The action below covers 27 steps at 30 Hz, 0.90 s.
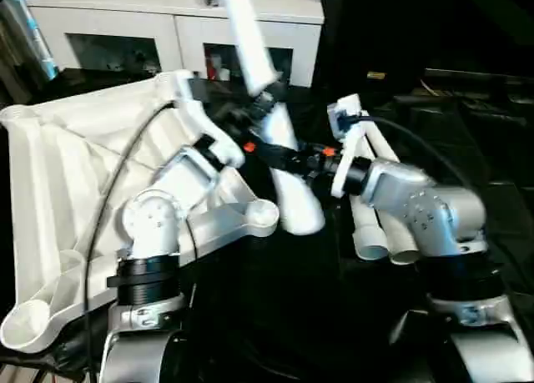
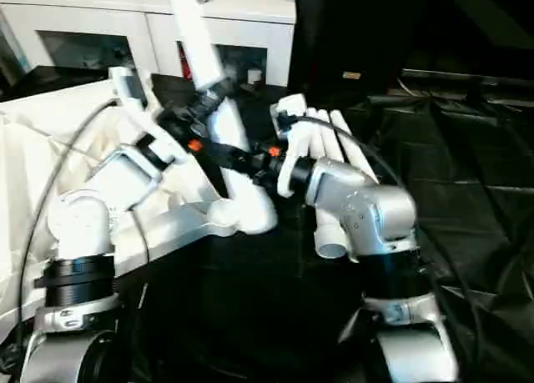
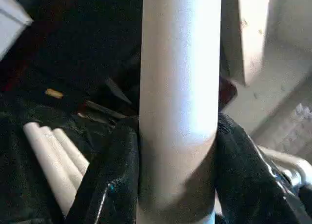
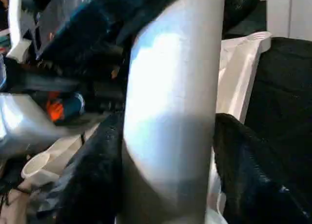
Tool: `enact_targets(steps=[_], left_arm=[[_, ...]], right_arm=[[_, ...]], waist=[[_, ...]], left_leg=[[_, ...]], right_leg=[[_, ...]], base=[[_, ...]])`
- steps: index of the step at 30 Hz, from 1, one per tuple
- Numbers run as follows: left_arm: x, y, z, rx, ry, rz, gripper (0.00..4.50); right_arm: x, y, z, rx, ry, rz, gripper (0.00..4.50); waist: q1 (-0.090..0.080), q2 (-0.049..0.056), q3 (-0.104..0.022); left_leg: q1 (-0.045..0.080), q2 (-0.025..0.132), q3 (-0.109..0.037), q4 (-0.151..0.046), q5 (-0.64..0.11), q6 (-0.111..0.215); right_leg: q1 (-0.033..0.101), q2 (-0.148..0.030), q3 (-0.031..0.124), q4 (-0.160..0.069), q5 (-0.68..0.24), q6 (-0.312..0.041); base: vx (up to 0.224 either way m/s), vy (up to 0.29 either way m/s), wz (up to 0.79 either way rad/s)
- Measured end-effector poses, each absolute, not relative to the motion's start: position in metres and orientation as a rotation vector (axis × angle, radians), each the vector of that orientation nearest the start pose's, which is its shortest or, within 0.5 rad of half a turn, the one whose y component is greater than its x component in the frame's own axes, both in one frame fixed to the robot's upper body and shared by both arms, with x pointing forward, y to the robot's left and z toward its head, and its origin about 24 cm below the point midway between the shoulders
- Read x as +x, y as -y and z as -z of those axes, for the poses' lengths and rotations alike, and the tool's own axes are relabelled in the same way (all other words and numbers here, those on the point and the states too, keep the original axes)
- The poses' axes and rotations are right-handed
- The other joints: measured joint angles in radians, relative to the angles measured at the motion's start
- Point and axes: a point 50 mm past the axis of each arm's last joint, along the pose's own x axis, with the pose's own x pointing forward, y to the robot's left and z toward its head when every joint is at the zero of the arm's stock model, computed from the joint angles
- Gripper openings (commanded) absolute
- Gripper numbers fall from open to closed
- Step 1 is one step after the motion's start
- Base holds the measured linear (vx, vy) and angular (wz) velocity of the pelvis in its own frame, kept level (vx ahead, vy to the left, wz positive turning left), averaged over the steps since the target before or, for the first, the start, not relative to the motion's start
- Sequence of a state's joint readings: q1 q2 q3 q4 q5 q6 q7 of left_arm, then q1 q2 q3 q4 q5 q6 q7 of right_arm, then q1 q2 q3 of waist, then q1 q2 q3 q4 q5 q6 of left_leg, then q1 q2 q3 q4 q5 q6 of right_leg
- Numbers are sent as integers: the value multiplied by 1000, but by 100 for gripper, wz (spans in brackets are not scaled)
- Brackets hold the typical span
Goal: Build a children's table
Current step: Pick table leg
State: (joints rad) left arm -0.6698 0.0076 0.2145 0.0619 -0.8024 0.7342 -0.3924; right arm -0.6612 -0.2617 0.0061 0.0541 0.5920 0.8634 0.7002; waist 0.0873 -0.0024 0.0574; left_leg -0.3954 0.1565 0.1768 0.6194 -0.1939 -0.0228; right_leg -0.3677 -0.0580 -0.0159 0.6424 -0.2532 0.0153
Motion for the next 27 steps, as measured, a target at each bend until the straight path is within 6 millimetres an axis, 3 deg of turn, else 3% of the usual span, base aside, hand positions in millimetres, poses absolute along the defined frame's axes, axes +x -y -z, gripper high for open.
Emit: enact_targets(steps=[5,11,22,27], left_arm=[[332,-89,-197,-657,39,942,181],[331,-85,-199,-603,34,1033,181],[326,-79,-209,-630,64,1164,181],[324,-77,-209,-645,65,1193,181]], right_arm=[[314,118,-166,236,-291,-1140,302],[304,126,-163,182,-376,-1236,302],[298,126,-159,186,-438,-1305,302],[297,123,-159,200,-436,-1336,242]], waist=[[-1,0,0],[0,0,0],[0,0,0],[0,0,0]], left_leg=[[0,0,0,0,0,0],[0,0,0,0,0,1],[1,0,0,0,1,1],[1,0,0,0,1,2]], right_leg=[[0,0,0,0,0,0],[0,0,0,1,0,0],[0,0,0,2,0,-1],[0,0,0,3,0,-1]], base=[[0,0,0],[0,0,0],[0,0,0],[0,0,0]])
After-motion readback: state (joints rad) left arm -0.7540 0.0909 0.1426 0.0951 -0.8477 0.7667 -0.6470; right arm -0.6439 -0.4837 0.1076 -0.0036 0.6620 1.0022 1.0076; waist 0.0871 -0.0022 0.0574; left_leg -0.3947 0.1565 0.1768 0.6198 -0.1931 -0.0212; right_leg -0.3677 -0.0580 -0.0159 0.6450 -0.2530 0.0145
